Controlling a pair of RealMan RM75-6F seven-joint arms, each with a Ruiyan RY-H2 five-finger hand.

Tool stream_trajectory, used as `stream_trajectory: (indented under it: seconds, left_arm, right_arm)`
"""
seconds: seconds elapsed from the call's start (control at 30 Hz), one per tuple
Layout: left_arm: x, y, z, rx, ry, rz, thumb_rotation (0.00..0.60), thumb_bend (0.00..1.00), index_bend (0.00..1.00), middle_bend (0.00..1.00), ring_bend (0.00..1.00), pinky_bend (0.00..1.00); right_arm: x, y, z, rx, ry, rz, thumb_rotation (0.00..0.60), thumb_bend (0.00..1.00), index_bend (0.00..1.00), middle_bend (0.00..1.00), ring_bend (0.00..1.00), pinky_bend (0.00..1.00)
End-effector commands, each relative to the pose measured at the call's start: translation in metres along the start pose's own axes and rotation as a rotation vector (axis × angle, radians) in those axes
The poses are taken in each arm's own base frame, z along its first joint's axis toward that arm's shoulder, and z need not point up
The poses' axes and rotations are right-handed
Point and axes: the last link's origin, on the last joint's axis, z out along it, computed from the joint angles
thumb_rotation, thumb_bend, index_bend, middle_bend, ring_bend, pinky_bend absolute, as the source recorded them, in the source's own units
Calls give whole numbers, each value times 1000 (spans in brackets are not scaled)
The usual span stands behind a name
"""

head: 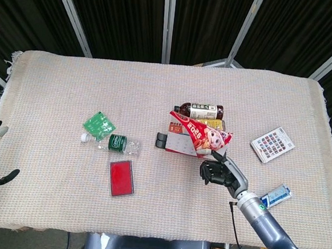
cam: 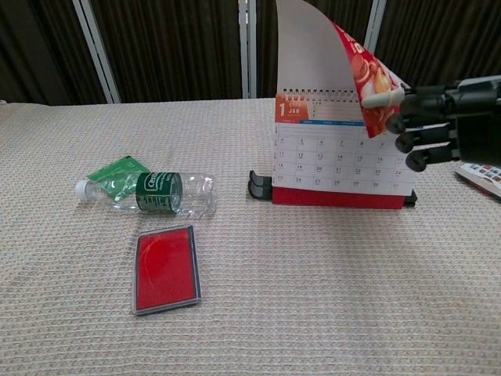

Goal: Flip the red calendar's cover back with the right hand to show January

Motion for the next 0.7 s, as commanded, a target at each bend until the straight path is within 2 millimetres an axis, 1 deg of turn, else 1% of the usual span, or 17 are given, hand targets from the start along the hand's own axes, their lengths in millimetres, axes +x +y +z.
stream_trajectory:
  seconds: [0.03,0.17,0.27,0.33,0.43,0.53,0.6,0.67,0.7]
  left_arm:
    - [0,1,0,-1,0,-2,600,83,0,0,0,0]
    - [-1,1,0,-1,-3,-2,600,84,0,0,0,0]
    - [-2,1,1,1,-5,-3,600,84,0,0,0,0]
    - [-2,0,2,4,-6,-4,600,83,0,0,0,0]
    - [-3,-1,3,9,-7,-5,600,83,0,0,0,0]
    - [-3,-3,4,13,-9,-7,600,83,0,0,0,0]
    - [-4,-3,4,14,-10,-7,600,83,0,0,0,0]
    - [-4,-4,4,14,-10,-7,600,83,0,0,0,0]
    - [-4,-4,4,15,-10,-7,600,83,0,0,0,0]
  right_arm:
    - [6,-14,-11,45,34,-52,600,498,319,534,498,610]
    - [13,-28,-12,85,62,-68,600,478,332,480,420,592]
    - [19,-40,-10,117,89,-71,600,452,320,411,330,512]
    - [23,-48,-6,145,107,-79,600,440,309,390,304,490]
    - [28,-58,-1,178,129,-98,600,416,269,327,234,436]
    - [35,-70,9,212,154,-126,600,395,158,206,113,307]
    - [40,-78,16,227,173,-160,600,377,65,95,31,189]
    - [45,-84,23,240,190,-213,600,354,10,18,0,93]
    - [47,-86,27,240,199,-248,600,341,0,2,0,50]
